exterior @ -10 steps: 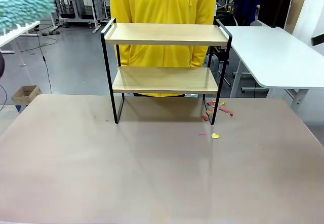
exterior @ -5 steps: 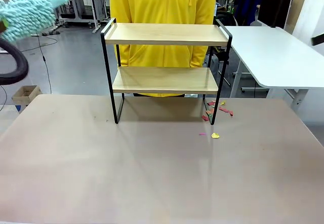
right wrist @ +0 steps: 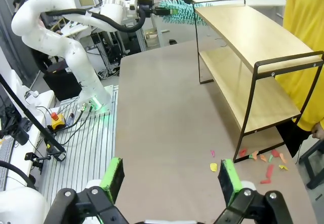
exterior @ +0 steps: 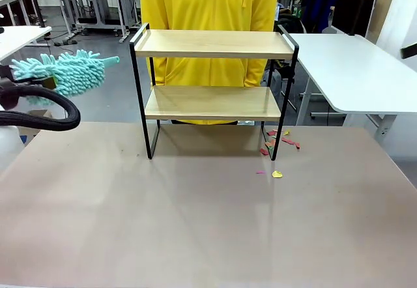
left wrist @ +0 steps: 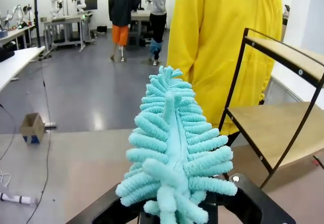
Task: Clean the shelf.
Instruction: Hand the Duster back to the human.
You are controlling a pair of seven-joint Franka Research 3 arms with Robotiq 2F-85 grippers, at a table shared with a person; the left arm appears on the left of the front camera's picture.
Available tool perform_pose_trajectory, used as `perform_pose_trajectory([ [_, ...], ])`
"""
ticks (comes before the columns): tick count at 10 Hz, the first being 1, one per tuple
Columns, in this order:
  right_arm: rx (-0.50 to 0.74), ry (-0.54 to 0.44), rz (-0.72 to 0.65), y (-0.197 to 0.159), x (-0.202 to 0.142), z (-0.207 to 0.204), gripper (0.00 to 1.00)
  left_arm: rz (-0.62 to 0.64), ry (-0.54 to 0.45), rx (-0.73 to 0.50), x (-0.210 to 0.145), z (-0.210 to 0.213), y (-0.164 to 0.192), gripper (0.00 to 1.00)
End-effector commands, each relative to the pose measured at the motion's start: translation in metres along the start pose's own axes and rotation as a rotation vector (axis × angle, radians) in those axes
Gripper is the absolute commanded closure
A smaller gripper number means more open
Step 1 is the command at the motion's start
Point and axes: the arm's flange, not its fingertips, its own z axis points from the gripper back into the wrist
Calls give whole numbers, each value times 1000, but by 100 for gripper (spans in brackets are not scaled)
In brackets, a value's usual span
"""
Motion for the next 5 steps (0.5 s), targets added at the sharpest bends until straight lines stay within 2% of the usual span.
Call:
perform_pose_trajectory([
  [1,4,-1,3,2,2,1,0,-5,-66,-19,-24,38,-21,83],
  [2,4,-1,3,2,2,1,0,0,0,0,0,0,0,83],
  [5,4,-1,3,2,2,1,0,0,0,0,0,0,0,83],
])
